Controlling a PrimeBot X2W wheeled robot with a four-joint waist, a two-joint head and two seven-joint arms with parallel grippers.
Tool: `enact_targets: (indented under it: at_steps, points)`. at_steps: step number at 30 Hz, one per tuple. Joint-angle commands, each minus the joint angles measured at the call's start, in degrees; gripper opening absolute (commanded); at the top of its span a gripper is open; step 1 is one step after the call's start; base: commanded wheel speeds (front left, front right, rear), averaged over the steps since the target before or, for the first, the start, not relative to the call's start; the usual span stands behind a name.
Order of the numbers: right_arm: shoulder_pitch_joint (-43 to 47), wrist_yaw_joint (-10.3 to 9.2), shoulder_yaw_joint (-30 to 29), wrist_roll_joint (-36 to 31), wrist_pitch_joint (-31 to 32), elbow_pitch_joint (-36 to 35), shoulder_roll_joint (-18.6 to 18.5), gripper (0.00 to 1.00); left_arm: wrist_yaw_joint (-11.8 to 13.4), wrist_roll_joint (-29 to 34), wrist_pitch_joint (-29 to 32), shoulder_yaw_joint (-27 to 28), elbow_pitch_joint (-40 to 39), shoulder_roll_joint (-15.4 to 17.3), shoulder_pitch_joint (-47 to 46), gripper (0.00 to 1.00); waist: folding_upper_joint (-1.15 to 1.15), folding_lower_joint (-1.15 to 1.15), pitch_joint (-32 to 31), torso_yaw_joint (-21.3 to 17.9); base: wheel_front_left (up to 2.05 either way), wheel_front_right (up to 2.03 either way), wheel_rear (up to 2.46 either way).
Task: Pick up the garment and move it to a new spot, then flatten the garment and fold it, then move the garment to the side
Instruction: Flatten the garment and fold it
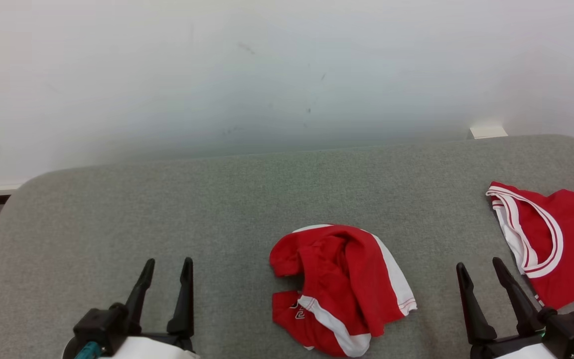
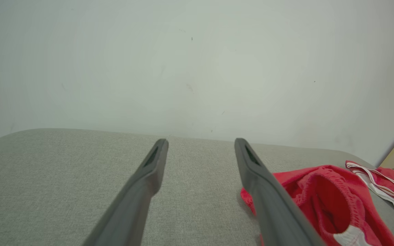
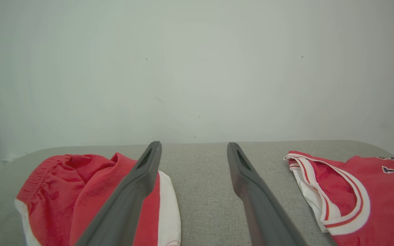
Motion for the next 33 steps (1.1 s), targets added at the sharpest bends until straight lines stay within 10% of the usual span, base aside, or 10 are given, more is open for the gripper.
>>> enact_targets:
  at_steps: [1, 20, 30, 33]
  points:
    - [-0.15, -0.14, 0.23, 0.36, 0.43, 0.77, -0.33, 1.00, -0.36, 0.74, -0.09, 0.49, 0.35, -0.30, 0.21, 1.00, 0.00, 0.00, -0.12, 0.02, 0.00, 0.00, 0.00]
    - [-8.97, -0.14, -1.59, -1.33, 28.96, 18.96, 1.53, 1.00, -2.68, 2.12, -0.06, 2.47, 2.42, -2.58, -1.45, 1.00, 0.00, 0.00, 2.26, 9.06, 0.00, 0.00, 0.00]
    - [-9.90, -0.13, -0.90, 0.87, 33.67, 22.31, 2.29, 1.00, -3.29, 2.63, -0.06, 2.89, 2.92, -2.71, -2.06, 1.00, 0.00, 0.00, 3.13, 11.51, 0.00, 0.00, 0.00]
    - [-9.70, -0.13, -0.60, 1.82, 32.33, 22.09, 2.20, 0.00, -3.53, 2.90, -0.06, 2.96, 3.22, -2.73, -2.05, 1.00, 0.00, 0.00, 2.88, 11.52, 0.00, 0.00, 0.00]
